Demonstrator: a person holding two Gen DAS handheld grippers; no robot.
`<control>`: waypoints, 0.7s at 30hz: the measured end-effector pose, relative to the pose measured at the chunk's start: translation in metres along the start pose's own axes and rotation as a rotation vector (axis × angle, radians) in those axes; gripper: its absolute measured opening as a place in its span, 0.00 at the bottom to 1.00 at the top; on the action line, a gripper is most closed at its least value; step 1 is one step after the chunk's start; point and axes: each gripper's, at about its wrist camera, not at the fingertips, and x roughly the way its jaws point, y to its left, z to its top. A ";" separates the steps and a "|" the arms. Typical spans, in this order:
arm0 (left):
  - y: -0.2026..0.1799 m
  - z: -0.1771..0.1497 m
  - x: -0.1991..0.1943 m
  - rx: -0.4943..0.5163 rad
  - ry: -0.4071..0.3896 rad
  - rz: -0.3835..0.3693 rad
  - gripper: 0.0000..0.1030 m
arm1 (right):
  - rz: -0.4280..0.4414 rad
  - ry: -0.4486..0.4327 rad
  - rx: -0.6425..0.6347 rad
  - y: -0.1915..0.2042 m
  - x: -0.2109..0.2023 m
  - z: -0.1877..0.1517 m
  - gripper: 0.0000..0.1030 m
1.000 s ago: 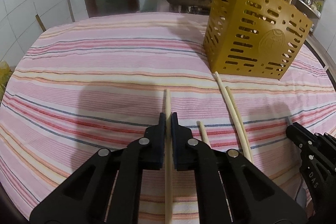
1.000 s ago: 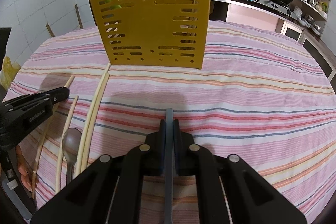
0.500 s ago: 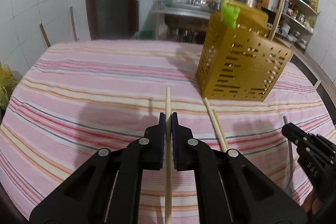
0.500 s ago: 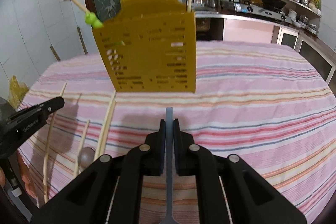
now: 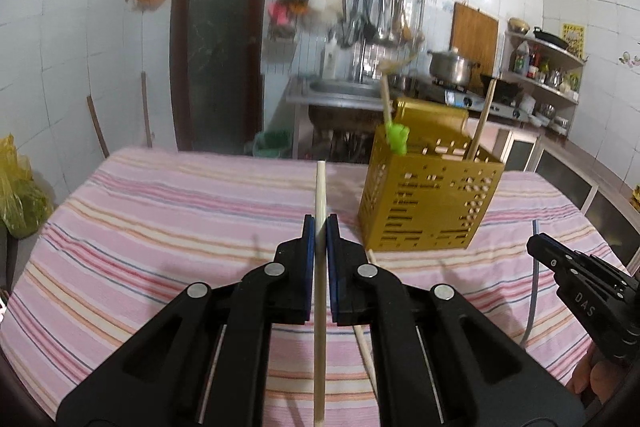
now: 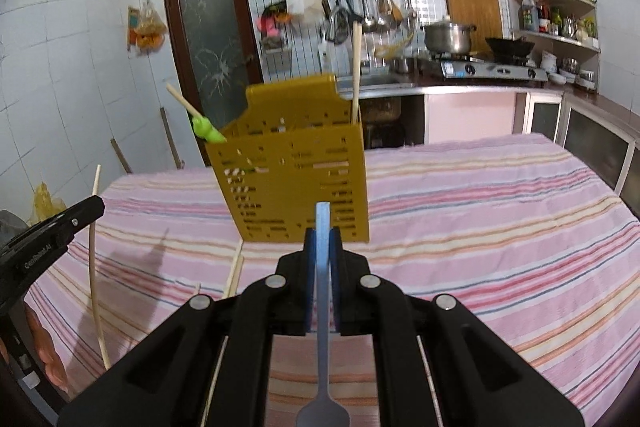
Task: Organize utensils
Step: 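Lift fork and chopstick, carry them to the yellow holder and insert them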
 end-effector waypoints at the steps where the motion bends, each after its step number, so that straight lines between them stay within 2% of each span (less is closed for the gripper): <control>1: -0.001 0.001 -0.004 0.005 -0.019 0.000 0.04 | -0.003 -0.011 -0.002 0.000 -0.002 0.000 0.07; 15: -0.002 0.006 -0.035 0.031 -0.167 0.000 0.04 | -0.029 -0.172 -0.038 0.005 -0.027 0.004 0.07; 21: 0.002 0.006 -0.039 0.021 -0.186 -0.006 0.04 | -0.038 -0.210 -0.046 0.005 -0.035 0.005 0.07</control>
